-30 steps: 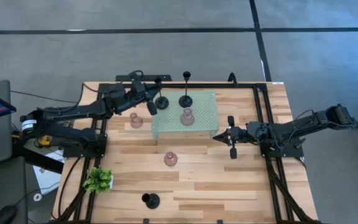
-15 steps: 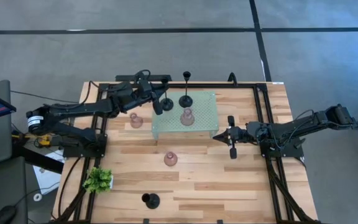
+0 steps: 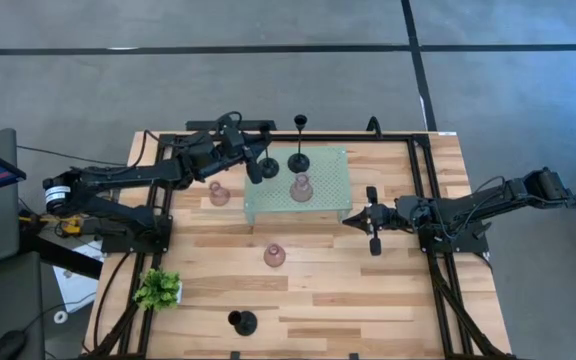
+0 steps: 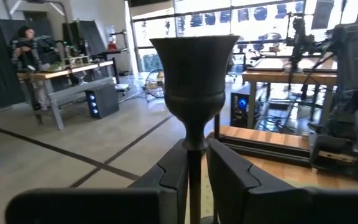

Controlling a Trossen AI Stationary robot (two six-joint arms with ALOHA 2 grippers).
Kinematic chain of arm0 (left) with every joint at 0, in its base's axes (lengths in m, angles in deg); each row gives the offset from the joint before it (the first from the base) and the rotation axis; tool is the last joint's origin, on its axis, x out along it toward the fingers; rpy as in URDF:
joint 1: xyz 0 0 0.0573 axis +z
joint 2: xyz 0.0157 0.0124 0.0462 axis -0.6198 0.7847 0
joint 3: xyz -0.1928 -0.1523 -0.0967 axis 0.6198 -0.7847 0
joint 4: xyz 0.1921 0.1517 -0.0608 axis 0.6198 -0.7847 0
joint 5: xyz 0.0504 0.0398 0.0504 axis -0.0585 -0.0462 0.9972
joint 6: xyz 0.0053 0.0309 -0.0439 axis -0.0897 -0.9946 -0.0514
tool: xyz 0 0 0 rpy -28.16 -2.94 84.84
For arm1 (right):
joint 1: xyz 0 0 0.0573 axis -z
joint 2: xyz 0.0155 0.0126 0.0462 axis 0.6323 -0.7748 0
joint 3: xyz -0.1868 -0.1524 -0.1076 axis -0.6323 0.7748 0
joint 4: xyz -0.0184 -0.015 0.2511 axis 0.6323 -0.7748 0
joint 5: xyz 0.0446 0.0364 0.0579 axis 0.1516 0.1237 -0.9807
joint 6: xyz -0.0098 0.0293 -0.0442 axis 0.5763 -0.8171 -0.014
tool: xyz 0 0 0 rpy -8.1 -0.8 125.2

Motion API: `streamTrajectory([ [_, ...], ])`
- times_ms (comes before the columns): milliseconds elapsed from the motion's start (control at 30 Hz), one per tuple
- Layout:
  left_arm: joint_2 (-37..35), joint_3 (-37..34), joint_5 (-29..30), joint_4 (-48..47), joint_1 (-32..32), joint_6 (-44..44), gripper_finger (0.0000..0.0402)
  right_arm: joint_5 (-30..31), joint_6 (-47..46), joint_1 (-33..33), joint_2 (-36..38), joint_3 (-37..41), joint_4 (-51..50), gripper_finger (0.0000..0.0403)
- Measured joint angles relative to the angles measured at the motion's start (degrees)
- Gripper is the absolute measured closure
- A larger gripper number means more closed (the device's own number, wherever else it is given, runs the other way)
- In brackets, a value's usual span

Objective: Pick & Place candle stick holders
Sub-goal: Put the top black candle holder on the shelf

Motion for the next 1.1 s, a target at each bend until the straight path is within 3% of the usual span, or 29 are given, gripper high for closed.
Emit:
streamTrajectory([
  [200,0.0,0.0,2.3,0.2,0.0,-1.6,0.0341,0.0,0.0,0.0,0.0,0.0,0.0,0.0402],
  [1100,0.0,-0.1,2.4,0.8,0.0,-3.7,0.0341,0.0,-1.5,0.0,0.0,0.0,0.0,0.0402],
])
